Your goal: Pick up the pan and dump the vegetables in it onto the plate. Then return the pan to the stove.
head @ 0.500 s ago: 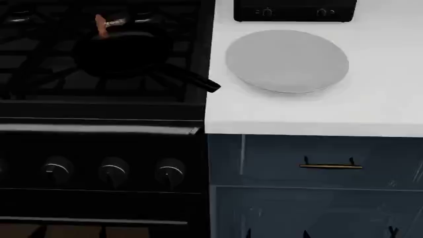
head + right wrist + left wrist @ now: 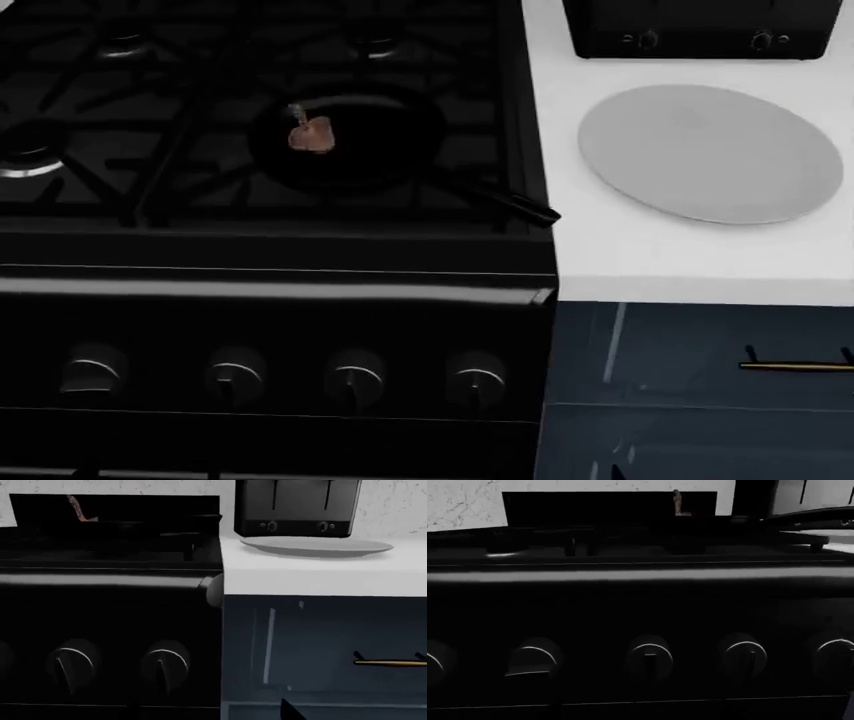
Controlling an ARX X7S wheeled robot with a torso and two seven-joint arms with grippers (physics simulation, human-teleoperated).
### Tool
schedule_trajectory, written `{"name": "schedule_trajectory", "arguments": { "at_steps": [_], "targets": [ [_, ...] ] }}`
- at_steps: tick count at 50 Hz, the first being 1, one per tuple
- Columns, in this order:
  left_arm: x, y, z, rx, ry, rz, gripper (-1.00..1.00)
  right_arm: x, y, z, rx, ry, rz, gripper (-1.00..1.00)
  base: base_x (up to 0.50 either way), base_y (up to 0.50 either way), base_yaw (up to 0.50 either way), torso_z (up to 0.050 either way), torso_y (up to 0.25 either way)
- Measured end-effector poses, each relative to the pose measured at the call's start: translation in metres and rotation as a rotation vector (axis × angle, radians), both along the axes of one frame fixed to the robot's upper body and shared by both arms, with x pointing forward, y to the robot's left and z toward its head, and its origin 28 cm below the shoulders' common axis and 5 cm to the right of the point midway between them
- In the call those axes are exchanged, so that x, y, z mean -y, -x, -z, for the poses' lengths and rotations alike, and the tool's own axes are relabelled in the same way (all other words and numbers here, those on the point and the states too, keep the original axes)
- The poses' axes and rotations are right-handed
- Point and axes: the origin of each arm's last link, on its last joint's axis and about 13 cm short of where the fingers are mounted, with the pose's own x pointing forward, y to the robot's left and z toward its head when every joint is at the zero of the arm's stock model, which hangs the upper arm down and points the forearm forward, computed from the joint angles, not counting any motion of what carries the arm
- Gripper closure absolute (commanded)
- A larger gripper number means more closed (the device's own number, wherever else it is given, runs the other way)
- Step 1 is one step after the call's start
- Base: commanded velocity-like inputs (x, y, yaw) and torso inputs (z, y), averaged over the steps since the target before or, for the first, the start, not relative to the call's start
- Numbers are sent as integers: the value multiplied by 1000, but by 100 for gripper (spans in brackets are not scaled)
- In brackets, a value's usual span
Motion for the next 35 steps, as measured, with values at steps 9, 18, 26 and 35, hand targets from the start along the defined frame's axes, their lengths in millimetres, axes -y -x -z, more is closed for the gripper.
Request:
{"name": "schedule_trajectory", "arguments": {
  "at_steps": [9,18,26,35],
  "targets": [
    [-1,3,-20,79,13,16,-100,2,3,-7,35,4,10,-100,0,0,0,4,5],
    [-1,-4,-8,23,-27,-26,-100,-1,-4,-1,-8,3,0,-100,0,0,0,18,45],
    [-3,-7,-17,9,-59,-27,-100,1,-7,-11,-29,18,-9,-100,0,0,0,50,64],
    [-10,-16,-44,21,-79,-12,-100,12,-9,-39,-24,83,-12,-100,0,0,0,50,63]
  ]
}}
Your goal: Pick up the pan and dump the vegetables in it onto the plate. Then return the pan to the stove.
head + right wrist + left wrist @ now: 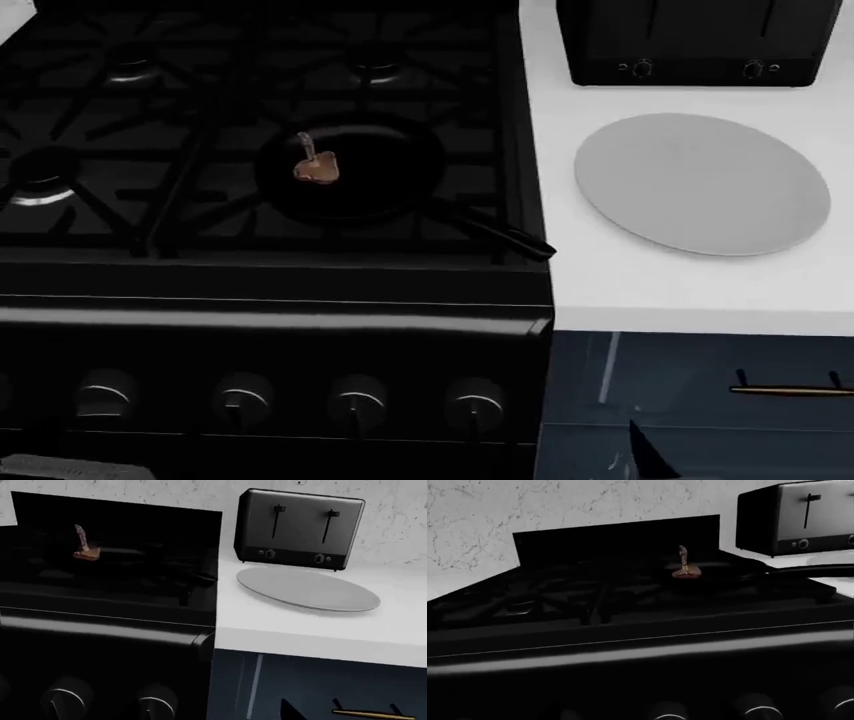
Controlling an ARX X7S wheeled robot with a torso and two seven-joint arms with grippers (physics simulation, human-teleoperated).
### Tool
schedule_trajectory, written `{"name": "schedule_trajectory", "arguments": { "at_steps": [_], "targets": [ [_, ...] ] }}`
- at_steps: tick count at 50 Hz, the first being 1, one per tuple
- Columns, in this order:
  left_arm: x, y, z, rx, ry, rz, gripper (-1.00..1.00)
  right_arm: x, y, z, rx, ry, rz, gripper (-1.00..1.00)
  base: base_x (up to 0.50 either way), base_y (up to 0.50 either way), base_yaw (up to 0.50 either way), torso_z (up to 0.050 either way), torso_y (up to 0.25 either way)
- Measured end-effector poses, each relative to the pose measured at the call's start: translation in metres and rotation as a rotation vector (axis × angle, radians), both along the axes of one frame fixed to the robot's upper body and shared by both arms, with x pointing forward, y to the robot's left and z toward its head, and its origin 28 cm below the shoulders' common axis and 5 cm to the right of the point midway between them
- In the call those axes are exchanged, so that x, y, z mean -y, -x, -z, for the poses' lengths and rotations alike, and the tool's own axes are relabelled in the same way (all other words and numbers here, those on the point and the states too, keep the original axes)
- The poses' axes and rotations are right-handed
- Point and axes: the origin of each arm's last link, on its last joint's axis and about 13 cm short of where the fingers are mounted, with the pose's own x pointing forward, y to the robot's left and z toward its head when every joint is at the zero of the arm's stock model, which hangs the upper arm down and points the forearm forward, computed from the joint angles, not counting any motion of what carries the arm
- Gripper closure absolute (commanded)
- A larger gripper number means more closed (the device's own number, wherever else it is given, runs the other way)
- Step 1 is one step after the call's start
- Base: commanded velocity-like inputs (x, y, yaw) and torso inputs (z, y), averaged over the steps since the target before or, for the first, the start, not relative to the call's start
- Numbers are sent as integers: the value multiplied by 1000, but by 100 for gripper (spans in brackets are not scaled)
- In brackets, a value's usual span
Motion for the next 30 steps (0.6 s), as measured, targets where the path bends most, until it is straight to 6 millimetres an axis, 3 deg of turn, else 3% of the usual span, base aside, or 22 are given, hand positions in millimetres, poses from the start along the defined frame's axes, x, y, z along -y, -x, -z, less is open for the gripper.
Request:
{"name": "schedule_trajectory", "arguments": {
  "at_steps": [20,30],
  "targets": [
    [-17,-22,-62,39,-59,20,-100,21,-14,-80,17,227,-18,-100,0,0,0,50,63],
    [-22,-27,-82,58,-74,10,-100,23,-19,-120,50,326,-26,-100,102,0,0,50,63]
  ]
}}
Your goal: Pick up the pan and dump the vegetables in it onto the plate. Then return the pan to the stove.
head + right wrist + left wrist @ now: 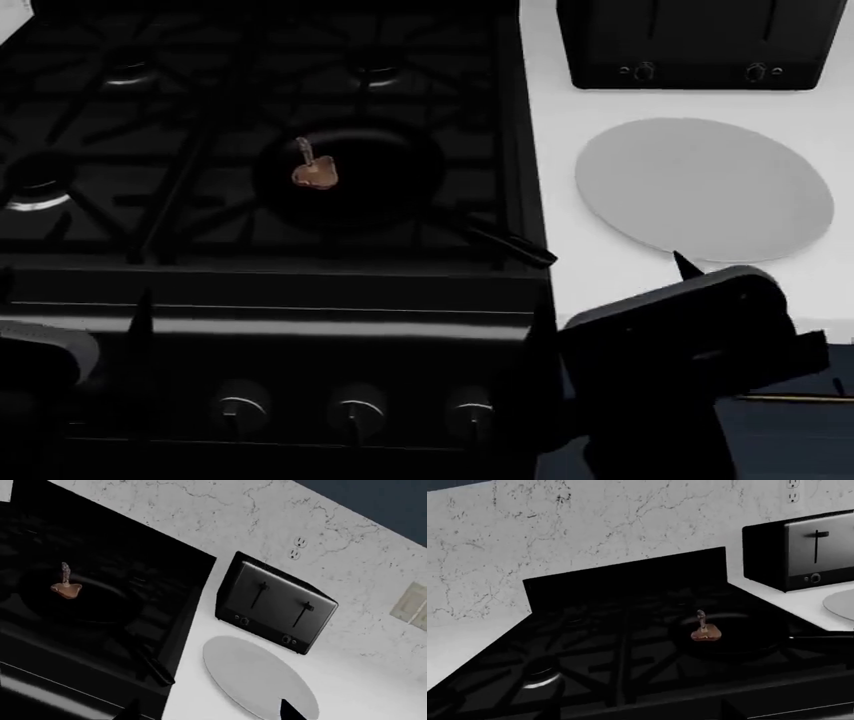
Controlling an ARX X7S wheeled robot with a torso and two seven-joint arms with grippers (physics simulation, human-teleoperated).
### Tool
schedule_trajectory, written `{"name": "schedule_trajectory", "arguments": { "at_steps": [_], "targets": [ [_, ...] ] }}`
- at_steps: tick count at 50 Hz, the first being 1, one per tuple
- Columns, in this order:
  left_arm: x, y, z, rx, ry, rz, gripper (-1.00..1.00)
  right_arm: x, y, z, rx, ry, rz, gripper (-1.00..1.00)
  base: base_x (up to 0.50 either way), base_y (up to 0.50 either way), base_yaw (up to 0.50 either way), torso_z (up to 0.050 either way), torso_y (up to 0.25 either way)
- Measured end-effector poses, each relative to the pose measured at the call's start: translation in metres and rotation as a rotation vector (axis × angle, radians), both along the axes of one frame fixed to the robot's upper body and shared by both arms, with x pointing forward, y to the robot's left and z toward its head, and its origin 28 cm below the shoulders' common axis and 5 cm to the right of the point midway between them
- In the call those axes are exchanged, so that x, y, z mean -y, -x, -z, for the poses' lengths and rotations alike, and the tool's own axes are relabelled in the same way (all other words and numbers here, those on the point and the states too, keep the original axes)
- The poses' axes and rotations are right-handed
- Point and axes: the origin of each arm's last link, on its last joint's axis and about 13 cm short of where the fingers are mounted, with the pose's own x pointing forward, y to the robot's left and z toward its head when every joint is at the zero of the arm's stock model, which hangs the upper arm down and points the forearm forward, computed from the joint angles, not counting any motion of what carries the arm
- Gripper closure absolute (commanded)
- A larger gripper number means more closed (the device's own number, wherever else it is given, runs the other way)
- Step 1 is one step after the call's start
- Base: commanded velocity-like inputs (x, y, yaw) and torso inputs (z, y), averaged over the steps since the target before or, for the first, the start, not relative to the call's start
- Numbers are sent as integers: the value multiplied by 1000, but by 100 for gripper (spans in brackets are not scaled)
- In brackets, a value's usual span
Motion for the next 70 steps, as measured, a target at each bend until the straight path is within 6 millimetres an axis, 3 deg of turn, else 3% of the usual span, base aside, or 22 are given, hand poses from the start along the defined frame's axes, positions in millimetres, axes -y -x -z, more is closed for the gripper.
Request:
{"name": "schedule_trajectory", "arguments": {
  "at_steps": [14,40,50,70],
  "targets": [
    [-2,-2,-12,21,-6,-8,-100,-2,-3,-24,27,65,-22,-100,287,0,0,50,63],
    [0,-6,-14,28,-16,-2,-100,-4,-10,-30,12,78,-59,-100,293,0,0,50,63],
    [1,-7,-11,36,-18,1,-100,4,-20,-26,-102,10,-108,-100,101,0,0,20,25],
    [1,-12,-4,46,-26,-35,-100,6,-46,-42,-359,-48,-270,-100,0,0,0,0,0]
  ]
}}
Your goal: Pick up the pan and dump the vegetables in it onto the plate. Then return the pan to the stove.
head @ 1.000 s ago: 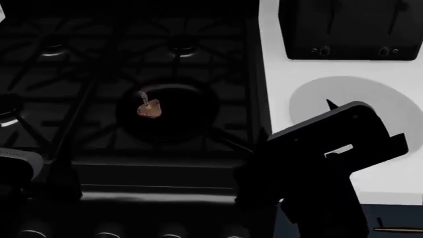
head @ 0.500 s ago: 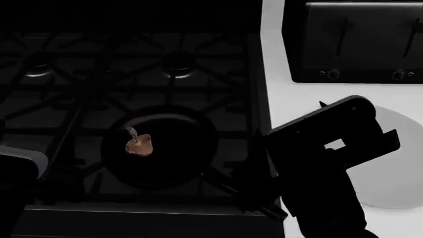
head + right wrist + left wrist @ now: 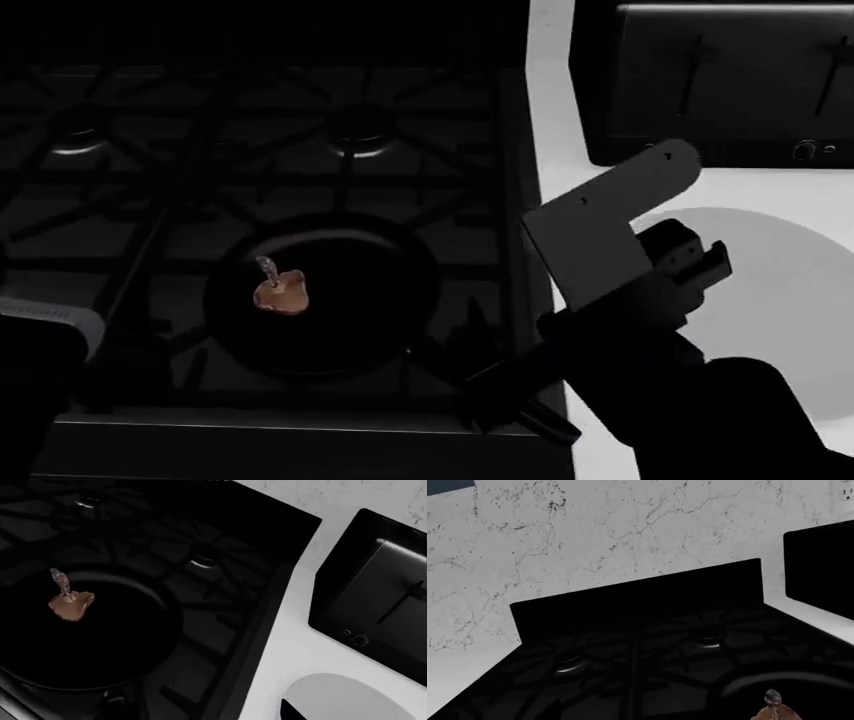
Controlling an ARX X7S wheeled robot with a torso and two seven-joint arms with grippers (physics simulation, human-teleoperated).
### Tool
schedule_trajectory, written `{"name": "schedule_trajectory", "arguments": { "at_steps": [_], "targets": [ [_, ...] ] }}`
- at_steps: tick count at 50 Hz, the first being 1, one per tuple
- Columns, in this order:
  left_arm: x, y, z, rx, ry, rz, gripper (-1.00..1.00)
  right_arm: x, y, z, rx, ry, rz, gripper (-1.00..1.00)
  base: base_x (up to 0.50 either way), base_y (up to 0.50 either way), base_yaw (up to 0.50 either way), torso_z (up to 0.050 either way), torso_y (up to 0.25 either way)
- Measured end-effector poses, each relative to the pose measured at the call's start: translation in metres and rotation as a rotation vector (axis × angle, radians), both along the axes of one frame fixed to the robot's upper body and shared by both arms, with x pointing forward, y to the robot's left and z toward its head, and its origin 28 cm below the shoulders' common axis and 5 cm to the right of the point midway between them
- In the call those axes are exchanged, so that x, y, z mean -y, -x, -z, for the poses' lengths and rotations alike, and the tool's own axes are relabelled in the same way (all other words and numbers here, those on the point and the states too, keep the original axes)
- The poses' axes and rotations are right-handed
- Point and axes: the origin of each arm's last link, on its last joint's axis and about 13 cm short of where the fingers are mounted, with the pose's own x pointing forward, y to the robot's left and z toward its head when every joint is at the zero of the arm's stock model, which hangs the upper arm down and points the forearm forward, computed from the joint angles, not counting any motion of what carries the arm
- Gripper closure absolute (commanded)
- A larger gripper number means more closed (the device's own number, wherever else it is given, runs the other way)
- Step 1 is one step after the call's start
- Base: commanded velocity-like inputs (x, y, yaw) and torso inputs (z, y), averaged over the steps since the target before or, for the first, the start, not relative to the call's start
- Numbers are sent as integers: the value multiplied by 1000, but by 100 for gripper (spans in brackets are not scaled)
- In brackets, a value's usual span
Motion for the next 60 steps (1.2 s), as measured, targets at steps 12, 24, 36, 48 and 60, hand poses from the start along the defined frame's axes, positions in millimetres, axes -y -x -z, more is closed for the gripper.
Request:
{"name": "schedule_trajectory", "arguments": {
  "at_steps": [12,24,36,48,60],
  "targets": [
    [-3,-1,4,-3,-8,-23,-100,-6,-14,1,-86,32,-58,-100,0,0,0,0,0],
    [-3,-1,6,-6,-12,-28,-100,-10,-20,7,-135,55,-94,-100,0,0,0,0,0],
    [-3,1,5,-6,-6,-25,-100,-21,-10,3,-139,82,-145,-100,0,0,0,0,0],
    [-2,3,4,-4,-5,-19,-100,-23,-13,10,-167,81,-161,-100,0,0,0,0,0],
    [-1,4,5,-5,-7,-17,-100,-21,-28,32,-233,59,-158,-100,0,0,0,0,0]
  ]
}}
